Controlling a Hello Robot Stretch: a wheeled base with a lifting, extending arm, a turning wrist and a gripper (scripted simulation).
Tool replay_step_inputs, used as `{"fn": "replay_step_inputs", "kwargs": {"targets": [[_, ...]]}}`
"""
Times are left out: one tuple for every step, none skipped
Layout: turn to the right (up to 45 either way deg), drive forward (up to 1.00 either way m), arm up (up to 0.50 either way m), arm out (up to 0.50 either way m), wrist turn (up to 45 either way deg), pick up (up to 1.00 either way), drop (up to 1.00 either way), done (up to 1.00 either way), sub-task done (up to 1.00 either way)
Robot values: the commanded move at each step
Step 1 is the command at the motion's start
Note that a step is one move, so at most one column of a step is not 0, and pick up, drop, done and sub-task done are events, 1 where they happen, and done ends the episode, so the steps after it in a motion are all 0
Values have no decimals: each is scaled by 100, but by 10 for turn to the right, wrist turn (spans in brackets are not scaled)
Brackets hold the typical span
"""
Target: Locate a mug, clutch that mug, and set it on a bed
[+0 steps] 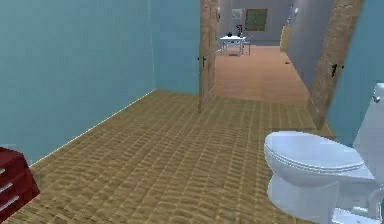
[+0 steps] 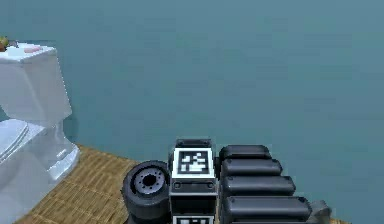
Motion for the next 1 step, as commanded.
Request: {"fn": "replay_step_inputs", "kwargs": {"targets": [[0,100,0,0,0,0,0,0,0]]}}
